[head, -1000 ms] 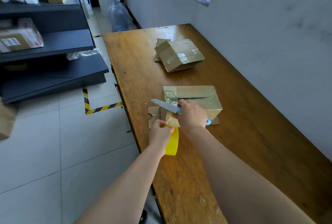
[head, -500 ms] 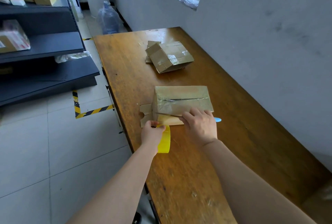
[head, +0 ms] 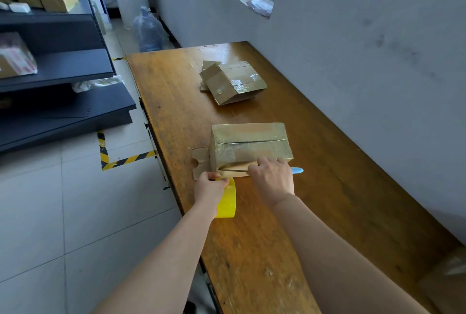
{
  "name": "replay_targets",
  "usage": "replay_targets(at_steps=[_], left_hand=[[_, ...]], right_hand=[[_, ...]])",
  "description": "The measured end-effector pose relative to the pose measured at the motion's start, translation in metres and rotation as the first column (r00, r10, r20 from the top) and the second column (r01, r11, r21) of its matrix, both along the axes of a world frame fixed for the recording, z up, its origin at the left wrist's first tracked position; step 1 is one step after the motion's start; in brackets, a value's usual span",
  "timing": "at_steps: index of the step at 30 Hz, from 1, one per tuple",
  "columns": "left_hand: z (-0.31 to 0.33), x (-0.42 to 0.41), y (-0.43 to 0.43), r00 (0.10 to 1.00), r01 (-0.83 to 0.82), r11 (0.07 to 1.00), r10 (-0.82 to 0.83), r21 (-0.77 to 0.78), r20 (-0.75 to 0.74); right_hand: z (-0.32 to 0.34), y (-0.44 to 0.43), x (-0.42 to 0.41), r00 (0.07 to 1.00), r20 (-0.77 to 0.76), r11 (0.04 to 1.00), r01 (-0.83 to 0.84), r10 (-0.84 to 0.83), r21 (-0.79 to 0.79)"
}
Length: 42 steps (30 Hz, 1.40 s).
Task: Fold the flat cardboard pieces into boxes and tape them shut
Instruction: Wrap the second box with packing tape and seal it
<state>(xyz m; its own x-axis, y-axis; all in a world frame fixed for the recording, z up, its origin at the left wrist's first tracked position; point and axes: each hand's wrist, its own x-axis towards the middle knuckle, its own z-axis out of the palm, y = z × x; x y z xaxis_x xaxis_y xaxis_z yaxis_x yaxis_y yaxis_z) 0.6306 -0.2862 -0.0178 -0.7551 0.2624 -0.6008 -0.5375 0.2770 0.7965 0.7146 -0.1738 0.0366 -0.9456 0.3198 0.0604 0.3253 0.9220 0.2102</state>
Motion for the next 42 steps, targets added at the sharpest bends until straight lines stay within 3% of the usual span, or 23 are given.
replay_targets(at_steps=[7,11,16,19,21,23,25,27,28,30,33,35,42], left_hand=[[0.001,-0.005,-0.002,0.998,0.054,0.998,-0.055,-0.021,-0.034],[-0.002,-0.004,-0.003,0.992,0.107,0.993,-0.109,-0.043,-0.059],[0.000,-0.010,-0.008,0.982,0.156,0.985,-0.162,-0.072,-0.099],[0.001,-0.014,-0.008,0.972,0.178,0.981,-0.188,-0.082,-0.141],[0.002,-0.015,-0.008,0.968,0.190,0.977,-0.203,-0.093,-0.151],[0.002,-0.017,-0.009,0.966,0.197,0.976,-0.210,-0.094,-0.152],[0.002,-0.018,-0.008,0.965,0.201,0.976,-0.212,-0.082,-0.152],[0.001,-0.020,-0.007,0.970,0.192,0.980,-0.198,-0.052,-0.141],[0.001,-0.020,-0.007,0.972,0.185,0.982,-0.189,-0.042,-0.140],[0.001,-0.021,-0.006,0.974,0.174,0.984,-0.176,-0.029,-0.144],[0.000,-0.024,-0.006,0.975,0.173,0.985,-0.173,-0.011,-0.138],[0.000,-0.025,-0.007,0.973,0.189,0.982,-0.188,-0.008,-0.135],[-0.001,-0.033,-0.006,0.974,0.200,0.980,-0.200,-0.013,-0.102]], right_hand=[[0.009,-0.004,-0.018,0.995,0.095,0.992,-0.032,0.021,0.119],[-0.011,-0.009,-0.016,0.962,0.271,0.982,-0.019,-0.034,0.189],[-0.046,-0.002,0.009,0.918,0.290,0.957,0.288,-0.269,-0.025],[-0.065,-0.001,0.030,0.869,0.362,0.845,0.449,-0.338,-0.291],[-0.075,-0.003,0.044,0.854,0.396,0.788,0.487,-0.338,-0.377],[-0.076,-0.005,0.047,0.907,0.243,0.841,0.414,-0.345,-0.349],[-0.064,-0.006,0.035,0.950,-0.120,0.924,0.244,-0.289,-0.293],[-0.044,-0.006,0.010,0.873,-0.457,0.978,0.093,-0.171,-0.188],[-0.035,-0.007,-0.004,0.842,-0.525,0.986,0.041,-0.121,-0.163],[-0.023,-0.007,-0.030,0.874,-0.483,0.988,-0.015,-0.061,-0.151],[-0.023,-0.004,-0.052,0.965,-0.259,0.986,-0.009,-0.034,-0.165],[-0.031,0.000,-0.060,0.981,-0.190,0.978,-0.006,-0.034,-0.210],[-0.041,0.004,-0.067,0.972,-0.232,0.987,-0.007,-0.031,-0.162]])
